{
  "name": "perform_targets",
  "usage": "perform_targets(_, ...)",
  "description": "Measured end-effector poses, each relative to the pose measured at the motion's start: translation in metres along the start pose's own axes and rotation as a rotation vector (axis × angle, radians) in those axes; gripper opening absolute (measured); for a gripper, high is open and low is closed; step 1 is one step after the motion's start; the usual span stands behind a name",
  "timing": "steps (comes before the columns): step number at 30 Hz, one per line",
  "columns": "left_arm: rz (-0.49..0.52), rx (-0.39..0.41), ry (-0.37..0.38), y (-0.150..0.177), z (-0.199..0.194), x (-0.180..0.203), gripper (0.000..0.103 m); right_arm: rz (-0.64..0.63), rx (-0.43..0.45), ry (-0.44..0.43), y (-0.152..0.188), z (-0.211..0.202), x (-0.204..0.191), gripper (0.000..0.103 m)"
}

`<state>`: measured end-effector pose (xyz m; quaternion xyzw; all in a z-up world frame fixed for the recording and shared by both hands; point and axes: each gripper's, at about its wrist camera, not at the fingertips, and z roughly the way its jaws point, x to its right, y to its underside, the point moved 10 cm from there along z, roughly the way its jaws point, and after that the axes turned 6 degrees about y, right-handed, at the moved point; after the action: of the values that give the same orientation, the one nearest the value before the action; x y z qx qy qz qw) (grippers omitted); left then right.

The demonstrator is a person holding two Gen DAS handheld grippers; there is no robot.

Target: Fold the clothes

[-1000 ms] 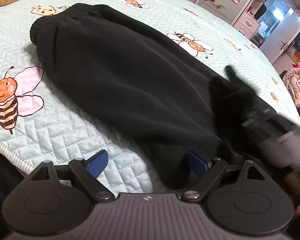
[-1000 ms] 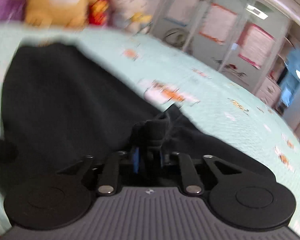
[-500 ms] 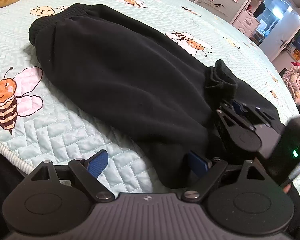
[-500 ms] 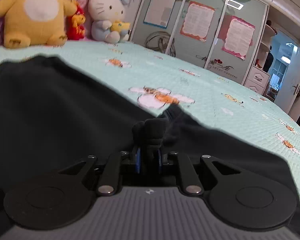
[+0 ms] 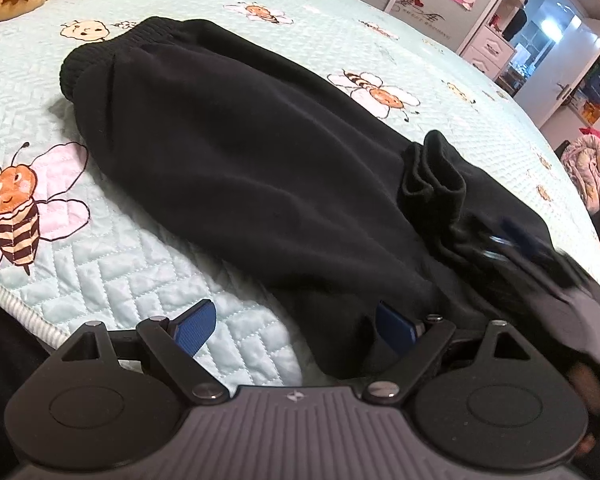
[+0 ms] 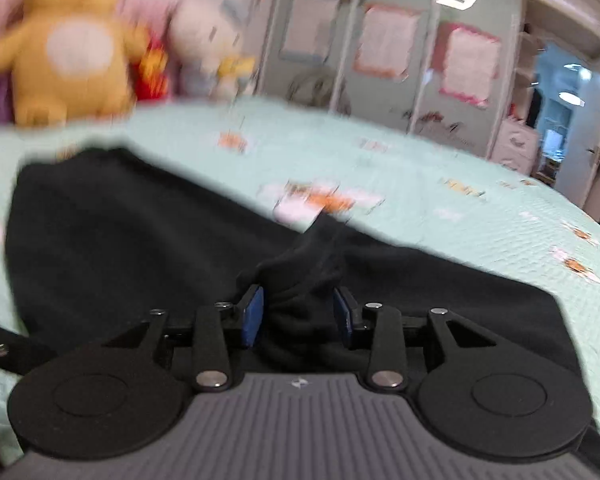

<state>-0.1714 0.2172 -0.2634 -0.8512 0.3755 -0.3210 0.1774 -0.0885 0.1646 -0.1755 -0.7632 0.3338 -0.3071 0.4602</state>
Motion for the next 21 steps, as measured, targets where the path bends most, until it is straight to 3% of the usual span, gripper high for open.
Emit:
perform_targets(2, -0.003, 0.002, -0.001, 0.000, 0.000, 0.002, 0.090, 0.059, 0.047, 0.029, -0.001, -0.016, 0.028, 0.049)
perform_targets(4, -0.001, 0.002, 0.000, 0.001, -0.001, 0.004, 0.090, 0.103, 0.024, 0.110, 0.008, -0.021, 0.064, 0.054)
perform_targets(6, 0.002, 0.005, -0.001, 0.001, -0.002, 0.006, 0.090, 0.179, -0.091, 0.160, 0.037, -0.017, 0.105, 0.054)
perform_targets(7, 0.006, 0.012, -0.003, -0.001, -0.004, 0.006, 0.090, 0.217, -0.159, 0.175, 0.054, -0.015, 0.123, 0.050)
perform_targets(8, 0.009, 0.018, -0.005, -0.002, -0.005, 0.007, 0.090, 0.257, -0.214, 0.181, 0.068, -0.014, 0.138, 0.040)
perform_targets(9, 0.015, 0.027, -0.006, -0.004, -0.007, 0.008, 0.090, 0.298, -0.225, 0.160, 0.075, -0.021, 0.146, 0.039)
perform_targets(12, 0.067, 0.078, 0.008, -0.015, -0.016, 0.021, 0.090, 0.294, -0.203, 0.143, 0.074, -0.045, 0.148, 0.039)
perform_targets(17, 0.146, 0.120, 0.055, -0.026, -0.023, 0.050, 0.090, 0.289, -0.092, 0.210, 0.061, -0.065, 0.161, 0.040)
perform_targets(20, 0.142, 0.123, 0.042, -0.027, -0.023, 0.048, 0.090, 0.278, -0.276, 0.170, 0.091, -0.040, 0.159, 0.039)
perform_targets(21, 0.135, 0.125, 0.032, -0.027, -0.024, 0.044, 0.090, 0.291, -0.256, 0.168, 0.086, -0.045, 0.159, 0.039)
